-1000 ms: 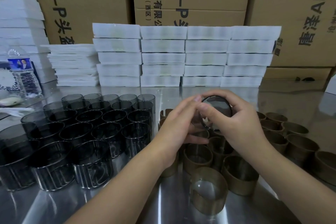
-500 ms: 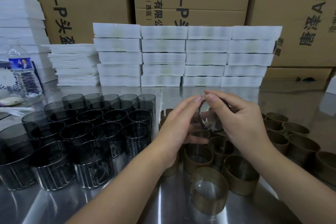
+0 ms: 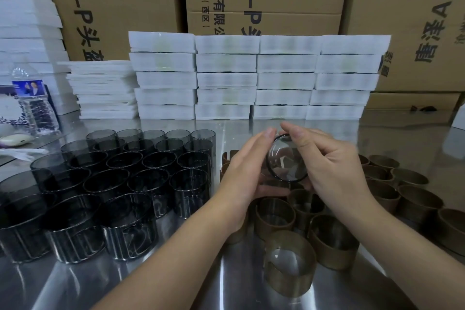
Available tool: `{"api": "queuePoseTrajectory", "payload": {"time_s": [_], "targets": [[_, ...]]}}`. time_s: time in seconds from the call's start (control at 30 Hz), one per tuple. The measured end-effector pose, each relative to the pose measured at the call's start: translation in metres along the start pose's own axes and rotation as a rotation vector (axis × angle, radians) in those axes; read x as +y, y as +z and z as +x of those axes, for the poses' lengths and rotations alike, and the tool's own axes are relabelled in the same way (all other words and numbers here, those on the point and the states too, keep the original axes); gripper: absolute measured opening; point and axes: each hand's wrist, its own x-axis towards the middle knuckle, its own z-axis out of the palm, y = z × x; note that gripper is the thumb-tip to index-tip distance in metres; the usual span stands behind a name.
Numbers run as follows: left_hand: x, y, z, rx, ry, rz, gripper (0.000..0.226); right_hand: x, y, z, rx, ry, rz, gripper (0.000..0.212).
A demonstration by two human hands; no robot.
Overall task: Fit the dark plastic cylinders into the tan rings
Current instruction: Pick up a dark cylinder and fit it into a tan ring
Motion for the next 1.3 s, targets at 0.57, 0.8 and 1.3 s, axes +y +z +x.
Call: {"api": "queuePoseTrajectory", "payload": {"time_s": [0.57, 0.8, 1.3], "targets": [[0.007, -0.007, 0.004, 0.305, 0.163, -0.193, 0.063, 0.000, -0.023, 0.010, -0.520, 0.175, -0.178, 0.044], [0.008, -0.009, 0.008, 0.366, 0.198, -0.236, 0.069, -0.019, -0.010, -0.009, -1.087, -0.008, -0.568, 0.047], [0.008, -0.013, 0.008, 0.313, 0.213, -0.249, 0.052, -0.023, -0.037, 0.016, -0.514, 0.197, -0.148, 0.034]]}}
